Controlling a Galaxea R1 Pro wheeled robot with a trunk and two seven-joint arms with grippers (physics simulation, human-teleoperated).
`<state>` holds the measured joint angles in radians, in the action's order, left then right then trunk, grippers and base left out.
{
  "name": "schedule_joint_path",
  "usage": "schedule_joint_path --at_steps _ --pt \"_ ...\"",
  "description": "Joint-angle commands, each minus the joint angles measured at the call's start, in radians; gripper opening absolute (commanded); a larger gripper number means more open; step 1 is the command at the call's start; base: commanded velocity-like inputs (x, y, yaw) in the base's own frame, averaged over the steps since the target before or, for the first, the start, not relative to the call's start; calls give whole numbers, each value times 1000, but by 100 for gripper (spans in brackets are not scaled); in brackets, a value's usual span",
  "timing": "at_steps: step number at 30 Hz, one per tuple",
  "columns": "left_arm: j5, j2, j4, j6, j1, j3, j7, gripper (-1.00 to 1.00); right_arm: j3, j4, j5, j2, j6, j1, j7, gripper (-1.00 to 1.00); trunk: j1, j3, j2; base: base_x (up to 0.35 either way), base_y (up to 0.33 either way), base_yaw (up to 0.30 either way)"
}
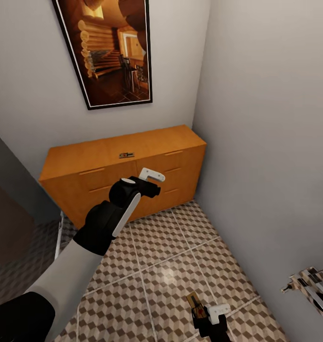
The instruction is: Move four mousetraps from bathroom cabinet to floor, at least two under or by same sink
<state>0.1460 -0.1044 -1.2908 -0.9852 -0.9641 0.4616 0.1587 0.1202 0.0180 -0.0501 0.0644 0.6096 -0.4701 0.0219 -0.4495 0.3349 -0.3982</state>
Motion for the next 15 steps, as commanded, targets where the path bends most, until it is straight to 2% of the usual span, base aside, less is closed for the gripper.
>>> schedule_joint_path --at_steps 1,15 --pt "10 0 -1 -4 -1 1 10 100 1 -1 -4 0 3 -1 3 -100 -1 2 -2 0 0 0" --pt "10 0 1 -4 -1 2 10 100 1 -1 -4 0 3 -1 3 -100 -1 2 -2 0 0 0"
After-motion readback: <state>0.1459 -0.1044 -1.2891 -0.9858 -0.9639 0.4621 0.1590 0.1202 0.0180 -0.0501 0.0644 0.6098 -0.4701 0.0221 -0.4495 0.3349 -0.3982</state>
